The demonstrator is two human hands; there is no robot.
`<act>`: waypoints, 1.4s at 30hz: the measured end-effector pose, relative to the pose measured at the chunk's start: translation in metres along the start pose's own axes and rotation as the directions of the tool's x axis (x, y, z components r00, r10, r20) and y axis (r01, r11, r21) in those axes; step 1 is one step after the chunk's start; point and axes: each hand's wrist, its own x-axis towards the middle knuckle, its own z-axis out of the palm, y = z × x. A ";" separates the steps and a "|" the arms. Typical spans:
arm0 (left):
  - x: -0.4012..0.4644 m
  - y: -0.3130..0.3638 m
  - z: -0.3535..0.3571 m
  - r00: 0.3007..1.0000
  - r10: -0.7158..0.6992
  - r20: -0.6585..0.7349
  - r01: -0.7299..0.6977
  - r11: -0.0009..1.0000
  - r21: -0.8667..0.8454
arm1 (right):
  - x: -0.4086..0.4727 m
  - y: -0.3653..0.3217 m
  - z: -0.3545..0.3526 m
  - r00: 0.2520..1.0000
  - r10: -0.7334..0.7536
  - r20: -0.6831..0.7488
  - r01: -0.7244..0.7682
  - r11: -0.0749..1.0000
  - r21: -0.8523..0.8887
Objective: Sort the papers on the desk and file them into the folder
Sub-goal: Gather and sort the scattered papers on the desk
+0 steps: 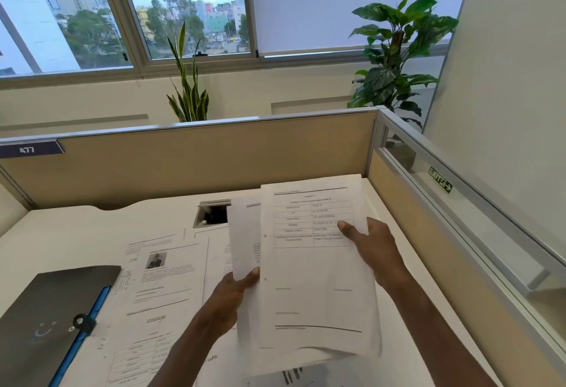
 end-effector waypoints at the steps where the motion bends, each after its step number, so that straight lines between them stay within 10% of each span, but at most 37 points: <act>1: -0.001 0.000 0.002 1.000 -0.008 0.027 0.008 1.000 0.012 | 0.002 0.003 0.003 0.998 0.043 0.035 -0.044 0.998 0.040; 10: 0.001 0.007 0.012 0.995 -0.024 0.100 0.041 0.985 -0.165 | -0.008 0.027 0.028 0.993 0.049 -0.112 -0.045 0.998 0.045; 18: -0.002 0.008 0.009 0.919 0.382 -0.103 -0.377 0.924 0.064 | -0.022 0.021 0.047 0.979 -0.186 -0.086 0.193 0.978 0.078; 25: -0.013 -0.045 -0.008 0.952 0.285 -0.114 -0.267 0.952 0.149 | -0.050 0.088 0.071 0.991 0.047 0.123 -0.055 0.996 0.065; 33: -0.015 -0.031 -0.024 0.926 0.320 -0.201 -0.281 0.939 0.200 | -0.049 0.096 0.084 0.994 0.032 0.109 -0.013 0.985 -0.172; 42: -0.025 -0.030 -0.106 0.875 0.296 -0.382 -0.239 0.952 0.190 | -0.096 0.135 0.115 0.926 0.369 -0.082 -0.251 0.436 -0.864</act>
